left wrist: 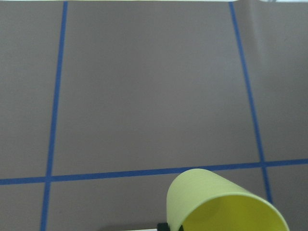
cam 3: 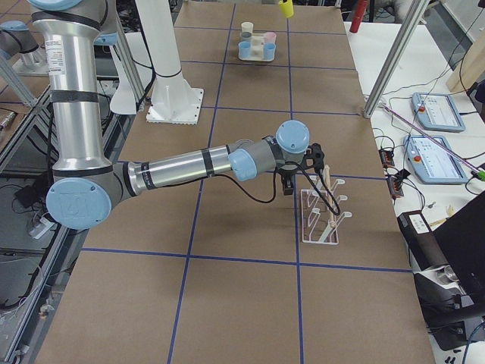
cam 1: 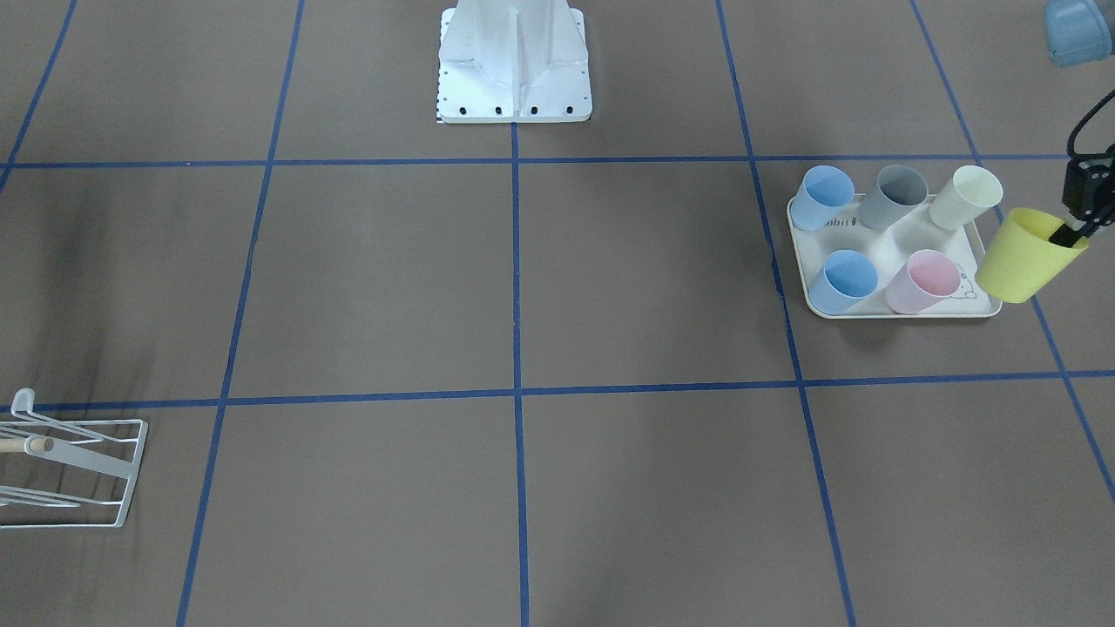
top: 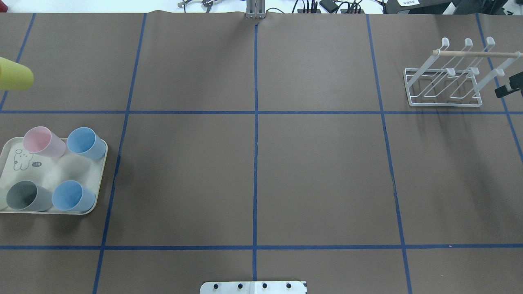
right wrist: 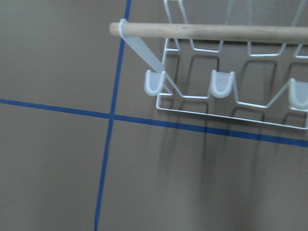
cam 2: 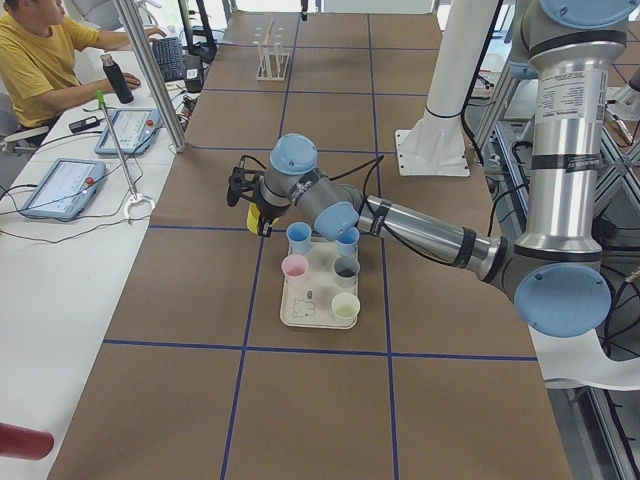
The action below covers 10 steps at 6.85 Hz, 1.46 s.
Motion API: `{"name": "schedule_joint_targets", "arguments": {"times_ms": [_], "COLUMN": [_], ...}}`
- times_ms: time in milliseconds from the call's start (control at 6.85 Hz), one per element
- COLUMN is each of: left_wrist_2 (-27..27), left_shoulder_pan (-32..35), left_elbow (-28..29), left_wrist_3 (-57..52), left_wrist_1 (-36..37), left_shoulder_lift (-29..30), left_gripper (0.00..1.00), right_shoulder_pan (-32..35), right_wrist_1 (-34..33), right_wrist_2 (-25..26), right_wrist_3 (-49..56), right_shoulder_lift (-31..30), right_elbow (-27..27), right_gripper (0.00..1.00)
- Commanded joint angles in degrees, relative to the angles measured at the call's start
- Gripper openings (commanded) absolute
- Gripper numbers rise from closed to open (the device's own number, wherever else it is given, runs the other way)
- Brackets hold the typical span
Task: Transfer IKEA cup to right arm and place on rack
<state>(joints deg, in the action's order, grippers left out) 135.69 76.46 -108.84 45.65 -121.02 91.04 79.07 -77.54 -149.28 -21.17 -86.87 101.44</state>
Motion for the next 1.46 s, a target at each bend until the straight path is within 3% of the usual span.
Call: {"name": "schedule_joint_targets", "arguments": {"times_ms": [0,146,292,438,584,730,876,1022,1168,1314], "left_wrist_2": [1.78,-1.53,-5.05,-12.74,-20.47,-26.12,-26.52,-28.96,-32.82,-35.90], "left_shoulder_pan": [-6.11,-9.37,-13.93,-20.59,-27.79,-30.73,-31.28,-31.72,-33.82,-35.32], "left_elbow": [0.20,0.38,0.56,0.82,0.91,0.91,0.91,1.43,3.35,5.90], "left_wrist_3": [21.65,32.29,41.36,50.33,55.73,59.78,63.04,66.90,70.42,74.02], "left_wrist_1": [-13.97,-21.03,-23.53,-23.65,-23.73,-23.74,-24.08,-26.87,-33.43,-41.15], "left_shoulder_lift": [3.00,4.57,8.50,14.37,18.17,20.82,22.94,24.79,24.98,24.98], "left_gripper": [0.00,0.00,0.00,0.00,0.00,0.00,0.00,0.00,0.00,0.00], "right_shoulder_pan": [-1.36,-3.20,-4.26,-6.53,-9.51,-14.07,-17.25,-19.19,-21.47,-25.24], "right_wrist_1": [8.23,14.46,18.00,20.39,23.37,29.40,35.21,39.27,44.88,53.46], "right_wrist_2": [-1.45,-0.75,-0.75,0.04,3.87,11.57,16.26,17.09,18.57,23.90], "right_wrist_3": [-14.07,-22.16,-30.51,-37.38,-43.11,-51.34,-58.91,-64.81,-71.92,-80.17], "right_shoulder_lift": [2.74,3.71,5.90,8.71,10.21,10.92,11.89,13.55,14.87,15.32], "right_elbow": [-0.36,-0.71,-1.58,-2.11,-2.03,-2.29,-2.47,-2.65,-2.65,-2.73], "right_gripper": [0.99,0.99,0.99,0.99,0.99,0.99,0.99,0.99,0.99,0.99]}}
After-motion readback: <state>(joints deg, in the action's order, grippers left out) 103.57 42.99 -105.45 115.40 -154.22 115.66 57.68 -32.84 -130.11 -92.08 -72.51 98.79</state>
